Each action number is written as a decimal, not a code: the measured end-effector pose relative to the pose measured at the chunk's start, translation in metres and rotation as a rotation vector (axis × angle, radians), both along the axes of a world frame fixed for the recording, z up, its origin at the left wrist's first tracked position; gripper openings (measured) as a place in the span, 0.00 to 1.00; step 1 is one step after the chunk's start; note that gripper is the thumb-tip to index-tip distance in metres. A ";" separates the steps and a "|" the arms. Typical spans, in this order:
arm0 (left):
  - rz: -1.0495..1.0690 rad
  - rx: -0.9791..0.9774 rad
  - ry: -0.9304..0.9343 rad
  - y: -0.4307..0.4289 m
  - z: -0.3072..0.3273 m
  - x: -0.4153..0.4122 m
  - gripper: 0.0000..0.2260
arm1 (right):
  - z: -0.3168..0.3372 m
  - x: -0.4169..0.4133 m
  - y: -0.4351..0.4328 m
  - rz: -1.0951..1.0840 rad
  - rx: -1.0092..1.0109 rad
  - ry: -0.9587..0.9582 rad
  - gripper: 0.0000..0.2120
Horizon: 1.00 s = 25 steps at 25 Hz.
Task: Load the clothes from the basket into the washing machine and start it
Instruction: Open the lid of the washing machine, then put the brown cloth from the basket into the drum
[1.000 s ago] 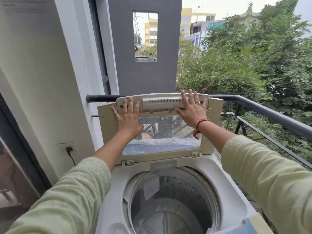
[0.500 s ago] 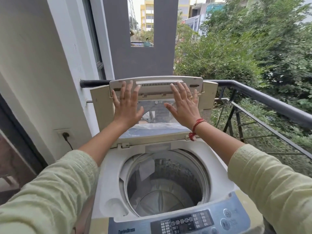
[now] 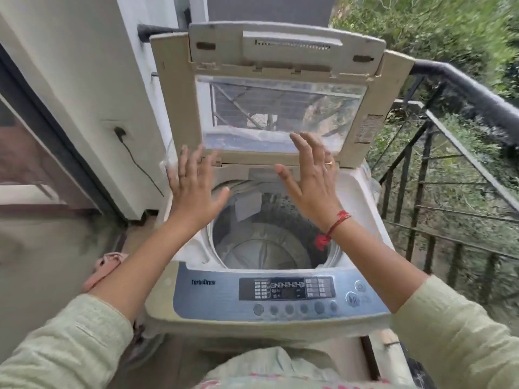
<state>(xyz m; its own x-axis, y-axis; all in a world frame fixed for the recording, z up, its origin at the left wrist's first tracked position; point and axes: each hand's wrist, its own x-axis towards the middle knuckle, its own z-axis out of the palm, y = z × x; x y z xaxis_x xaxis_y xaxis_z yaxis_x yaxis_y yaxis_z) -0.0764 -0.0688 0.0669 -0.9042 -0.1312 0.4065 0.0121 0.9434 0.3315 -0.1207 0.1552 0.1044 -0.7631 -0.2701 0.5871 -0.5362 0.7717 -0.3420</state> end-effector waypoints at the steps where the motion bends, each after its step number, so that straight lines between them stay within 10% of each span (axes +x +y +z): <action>1: 0.022 0.052 -0.006 0.000 -0.004 0.013 0.30 | -0.006 0.009 0.002 0.020 -0.058 -0.058 0.27; 25: 0.836 0.245 -0.219 -0.113 -0.075 0.337 0.26 | -0.067 0.180 -0.172 0.774 0.039 -0.479 0.21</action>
<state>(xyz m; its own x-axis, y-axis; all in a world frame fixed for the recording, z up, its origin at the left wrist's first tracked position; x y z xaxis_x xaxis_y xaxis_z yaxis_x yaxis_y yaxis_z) 0.2606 -0.1820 -0.0076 -0.5281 -0.8420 0.1104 -0.7344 0.5181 0.4385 0.0596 -0.0171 0.0375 -0.5201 -0.8216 0.2334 -0.7165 0.2709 -0.6428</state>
